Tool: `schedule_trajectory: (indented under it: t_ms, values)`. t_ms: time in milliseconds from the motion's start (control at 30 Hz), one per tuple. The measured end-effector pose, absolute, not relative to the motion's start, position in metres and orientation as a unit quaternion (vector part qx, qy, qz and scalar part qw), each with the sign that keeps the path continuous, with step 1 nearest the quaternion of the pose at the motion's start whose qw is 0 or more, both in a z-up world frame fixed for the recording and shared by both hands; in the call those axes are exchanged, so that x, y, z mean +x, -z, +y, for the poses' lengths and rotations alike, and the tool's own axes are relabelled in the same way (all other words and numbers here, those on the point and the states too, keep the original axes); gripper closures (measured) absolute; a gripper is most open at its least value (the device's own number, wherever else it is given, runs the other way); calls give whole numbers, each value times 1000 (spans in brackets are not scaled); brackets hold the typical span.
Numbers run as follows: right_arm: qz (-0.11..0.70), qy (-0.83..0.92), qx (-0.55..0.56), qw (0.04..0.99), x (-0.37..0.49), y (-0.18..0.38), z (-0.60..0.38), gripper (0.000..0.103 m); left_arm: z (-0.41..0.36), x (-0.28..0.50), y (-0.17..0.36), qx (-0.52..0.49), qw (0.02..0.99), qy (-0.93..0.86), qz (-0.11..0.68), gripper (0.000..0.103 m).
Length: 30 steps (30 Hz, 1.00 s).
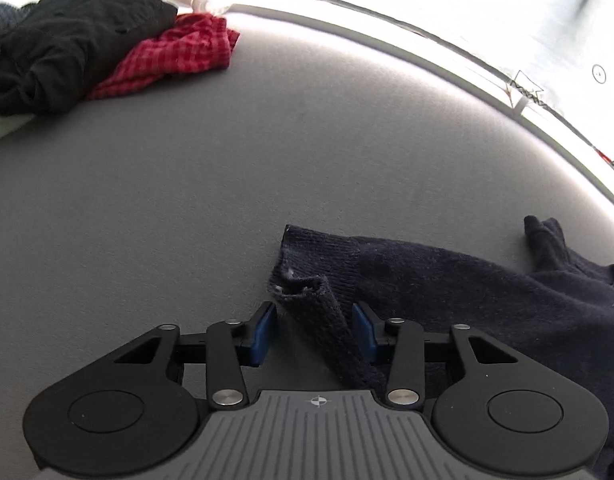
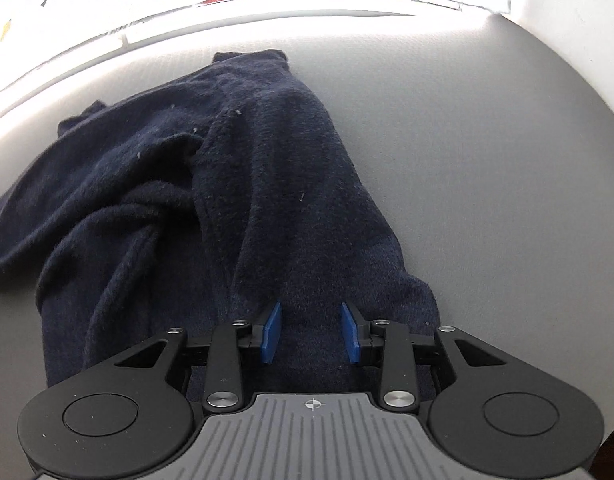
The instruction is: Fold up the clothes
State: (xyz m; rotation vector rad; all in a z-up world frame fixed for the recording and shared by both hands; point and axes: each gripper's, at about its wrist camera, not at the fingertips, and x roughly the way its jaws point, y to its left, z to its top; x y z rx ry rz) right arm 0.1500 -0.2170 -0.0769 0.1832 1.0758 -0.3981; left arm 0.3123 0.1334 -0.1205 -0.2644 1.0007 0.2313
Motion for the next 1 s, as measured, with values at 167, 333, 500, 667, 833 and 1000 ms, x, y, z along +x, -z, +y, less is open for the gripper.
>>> schedule_trajectory:
  t_ms: [167,333,500,667,833,1000]
  values:
    - [505,182,89,839,145,85,-216,59,98,305,122,-19,884,-122,450,78]
    - [506,171,105,839,140,84,-221,58,87,310,119,-1,883,-120,454,89]
    - [500,151,167,836,137,82,-240,55,80,302,112,-15,885,-145,442,93]
    - [496,135,224,828,137,82,-257,55,57,290,85,34,907,-141,395,93]
    - [495,115,265,819,133,80,-269,55,27,286,58,65,927,-114,350,93]
    - [491,104,272,821,128,75,-280,55,-17,289,27,43,942,-62,327,93]
